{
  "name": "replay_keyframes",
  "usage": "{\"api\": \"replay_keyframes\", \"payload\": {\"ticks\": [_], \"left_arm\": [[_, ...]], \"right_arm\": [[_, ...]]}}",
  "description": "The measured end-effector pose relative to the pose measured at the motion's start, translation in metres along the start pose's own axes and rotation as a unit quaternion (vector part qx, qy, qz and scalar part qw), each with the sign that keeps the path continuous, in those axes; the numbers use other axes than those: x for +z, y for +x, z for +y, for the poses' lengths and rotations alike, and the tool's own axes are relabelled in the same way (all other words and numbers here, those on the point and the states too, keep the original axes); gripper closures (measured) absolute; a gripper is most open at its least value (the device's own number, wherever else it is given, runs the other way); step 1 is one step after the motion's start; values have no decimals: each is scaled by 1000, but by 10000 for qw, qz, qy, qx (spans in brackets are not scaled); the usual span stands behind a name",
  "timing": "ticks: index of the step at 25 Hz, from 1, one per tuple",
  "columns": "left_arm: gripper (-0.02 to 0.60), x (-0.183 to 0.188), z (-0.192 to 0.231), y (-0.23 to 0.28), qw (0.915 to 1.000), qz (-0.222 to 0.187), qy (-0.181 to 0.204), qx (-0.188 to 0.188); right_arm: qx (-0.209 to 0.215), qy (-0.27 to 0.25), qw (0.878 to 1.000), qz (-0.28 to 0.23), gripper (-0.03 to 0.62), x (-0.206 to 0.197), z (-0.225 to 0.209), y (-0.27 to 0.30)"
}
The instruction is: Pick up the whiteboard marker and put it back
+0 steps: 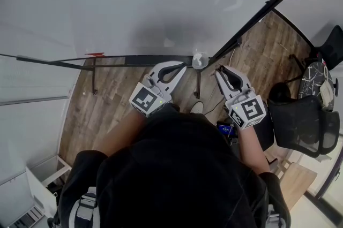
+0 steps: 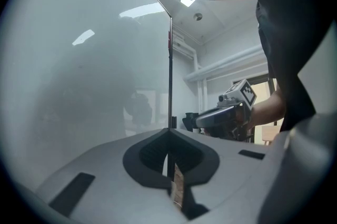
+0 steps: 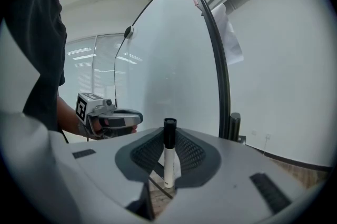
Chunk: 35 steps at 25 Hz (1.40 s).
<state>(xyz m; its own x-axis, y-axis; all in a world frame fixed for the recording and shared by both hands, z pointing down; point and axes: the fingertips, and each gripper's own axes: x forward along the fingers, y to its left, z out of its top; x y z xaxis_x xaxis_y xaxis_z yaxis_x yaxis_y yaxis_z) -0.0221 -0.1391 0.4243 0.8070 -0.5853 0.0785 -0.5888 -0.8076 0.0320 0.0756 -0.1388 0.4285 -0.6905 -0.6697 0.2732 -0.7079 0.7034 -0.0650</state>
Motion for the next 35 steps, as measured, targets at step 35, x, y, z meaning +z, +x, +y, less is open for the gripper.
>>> {"api": "replay_keyframes", "payload": {"ticks": [35], "left_arm": [[578, -14, 20, 32, 9994, -289, 115, -142]], "right_arm": [[-130, -717, 9961, 501, 530, -73, -31, 102]]}}
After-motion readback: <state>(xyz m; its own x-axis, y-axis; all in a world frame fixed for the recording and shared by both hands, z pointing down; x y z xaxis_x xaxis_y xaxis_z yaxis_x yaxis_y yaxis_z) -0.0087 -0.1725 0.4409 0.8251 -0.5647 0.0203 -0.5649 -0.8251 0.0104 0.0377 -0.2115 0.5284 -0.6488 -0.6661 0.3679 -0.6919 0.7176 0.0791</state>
